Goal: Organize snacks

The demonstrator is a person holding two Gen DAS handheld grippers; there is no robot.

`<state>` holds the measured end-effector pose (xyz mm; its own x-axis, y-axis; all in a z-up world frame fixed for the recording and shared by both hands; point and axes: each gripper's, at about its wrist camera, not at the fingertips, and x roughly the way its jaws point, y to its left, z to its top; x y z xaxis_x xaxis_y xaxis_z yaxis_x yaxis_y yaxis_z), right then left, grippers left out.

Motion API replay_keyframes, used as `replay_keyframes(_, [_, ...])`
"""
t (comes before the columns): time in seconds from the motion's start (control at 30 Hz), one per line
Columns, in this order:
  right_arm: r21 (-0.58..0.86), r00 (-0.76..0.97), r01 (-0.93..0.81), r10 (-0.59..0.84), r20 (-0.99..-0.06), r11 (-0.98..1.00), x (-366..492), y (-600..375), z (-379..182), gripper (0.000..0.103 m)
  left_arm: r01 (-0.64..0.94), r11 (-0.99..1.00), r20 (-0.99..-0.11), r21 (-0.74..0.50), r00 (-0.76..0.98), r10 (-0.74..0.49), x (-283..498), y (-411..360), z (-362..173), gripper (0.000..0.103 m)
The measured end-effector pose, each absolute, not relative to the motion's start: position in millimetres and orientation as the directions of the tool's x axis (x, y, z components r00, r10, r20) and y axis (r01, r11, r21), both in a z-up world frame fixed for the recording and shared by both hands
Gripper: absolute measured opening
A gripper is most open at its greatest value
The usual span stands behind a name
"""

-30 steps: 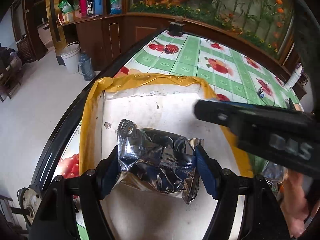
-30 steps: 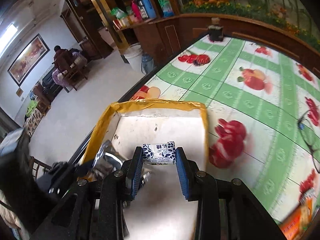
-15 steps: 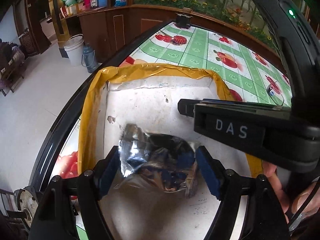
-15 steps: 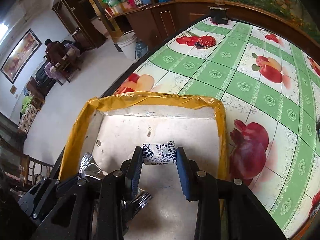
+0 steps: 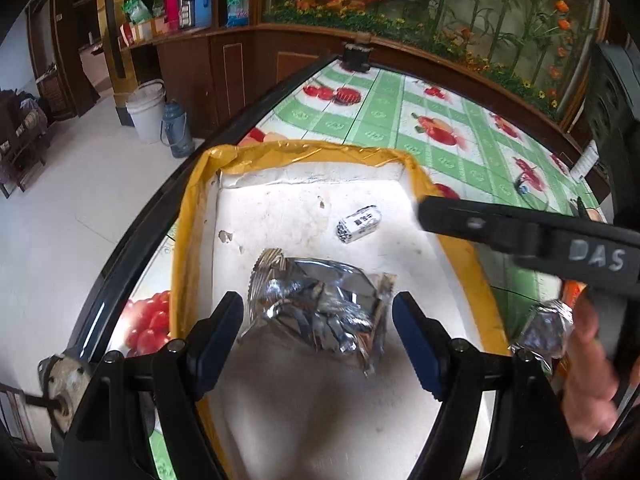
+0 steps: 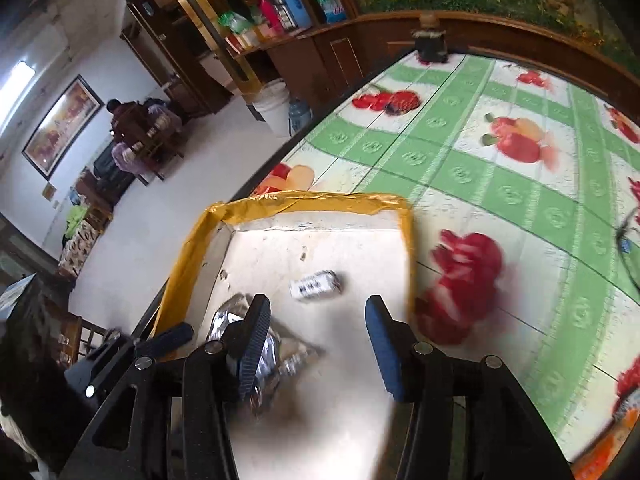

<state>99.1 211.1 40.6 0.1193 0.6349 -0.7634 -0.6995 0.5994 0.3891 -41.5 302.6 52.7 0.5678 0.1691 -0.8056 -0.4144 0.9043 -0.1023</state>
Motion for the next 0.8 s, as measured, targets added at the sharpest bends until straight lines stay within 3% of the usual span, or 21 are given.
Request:
replay_keyframes(0.1, [0.4, 0.124, -0.688, 0.642, -0.757, 0.605, 99, 178, 48, 0.054, -0.394, 0.912, -0.784, -0.111, 0.599, 0.163, -53, 293, 64, 0.076])
replay_keyframes(0.33, [0.249, 0.201, -0.692, 0.512, -0.835, 0.678, 98, 132, 31, 0.052, -0.343, 0.928, -0.738, -0.145, 0.662, 0.129, -77, 267, 84, 0.077])
replay_keyframes(0.4, [0.224, 0.182, -0.712, 0.482, -0.857, 0.666, 94, 130, 21, 0.046, -0.322, 0.935, -0.735, -0.147, 0.669, 0.115, -80, 257, 86, 0.077])
replay_keyframes(0.47, [0.208, 0.156, -0.738, 0.462, -0.873, 0.642, 87, 129, 12, 0.04, -0.304, 0.942, -0.733, -0.144, 0.672, 0.105, -84, 247, 87, 0.077])
replay_keyframes(0.8, [0.173, 0.05, -0.9, 0.488, -0.871, 0.401, 13, 70, 20, 0.04, -0.173, 0.971, -0.708, -0.166, 0.707, 0.005, -111, 200, 91, 0.08])
